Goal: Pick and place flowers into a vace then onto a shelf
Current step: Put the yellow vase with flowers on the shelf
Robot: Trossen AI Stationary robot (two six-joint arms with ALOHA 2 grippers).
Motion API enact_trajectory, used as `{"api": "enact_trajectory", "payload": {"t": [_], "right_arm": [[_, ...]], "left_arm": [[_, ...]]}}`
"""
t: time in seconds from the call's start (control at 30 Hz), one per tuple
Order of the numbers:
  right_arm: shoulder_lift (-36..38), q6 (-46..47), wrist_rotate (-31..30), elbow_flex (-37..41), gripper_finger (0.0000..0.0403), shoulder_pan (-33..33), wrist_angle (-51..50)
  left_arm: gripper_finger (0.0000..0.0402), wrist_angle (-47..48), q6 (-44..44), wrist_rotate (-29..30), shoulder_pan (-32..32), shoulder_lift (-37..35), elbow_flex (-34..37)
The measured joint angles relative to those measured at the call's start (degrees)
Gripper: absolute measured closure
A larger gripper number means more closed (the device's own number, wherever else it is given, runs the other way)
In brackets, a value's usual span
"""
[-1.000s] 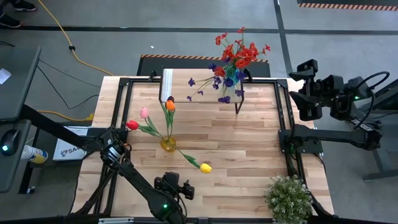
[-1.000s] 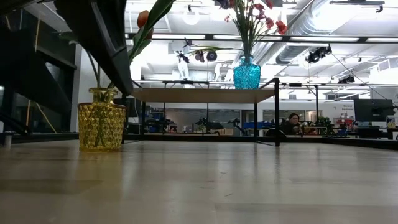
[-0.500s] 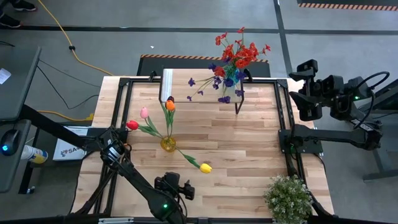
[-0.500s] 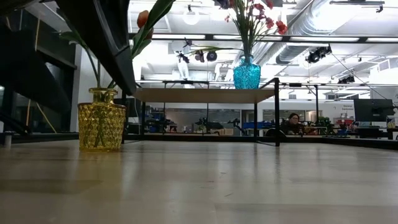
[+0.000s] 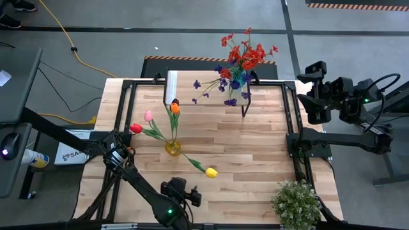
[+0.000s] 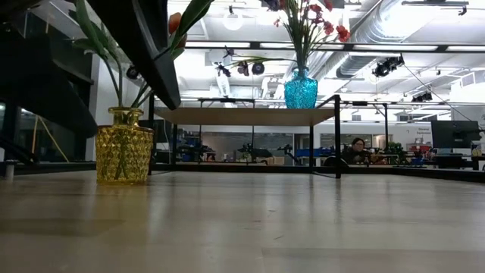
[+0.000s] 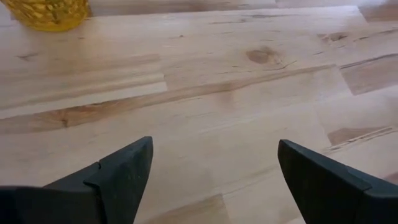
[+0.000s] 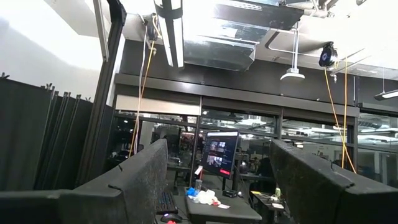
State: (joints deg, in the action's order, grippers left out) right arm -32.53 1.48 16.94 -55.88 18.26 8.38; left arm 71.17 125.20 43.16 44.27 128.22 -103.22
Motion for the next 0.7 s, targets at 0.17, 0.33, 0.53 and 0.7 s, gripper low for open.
{"api": "enact_trajectory", "payload": {"t": [0.17,0.33,0.53,0.7], "right_arm": [[0.0,0.0,0.14,0.0,0.013,-0.01,0.0],[0.0,0.0,0.16,0.0,0.013,0.0,-0.18],[-0.02,-0.24,0.16,0.0,0.013,-0.01,-0.84],[-0.02,-0.31,0.16,0.0,0.013,-0.01,-0.94]], "left_arm": [[0.0026,-3.66,-0.01,-0.02,-0.02,0.0,0.0],[0.0027,-6.89,-0.66,-5.21,-0.02,0.0,0.02],[0.0027,4.44,5.18,2.18,0.89,-1.14,-1.05],[0.0027,18.92,5.23,0.0,1.52,-1.68,-5.56]]}}
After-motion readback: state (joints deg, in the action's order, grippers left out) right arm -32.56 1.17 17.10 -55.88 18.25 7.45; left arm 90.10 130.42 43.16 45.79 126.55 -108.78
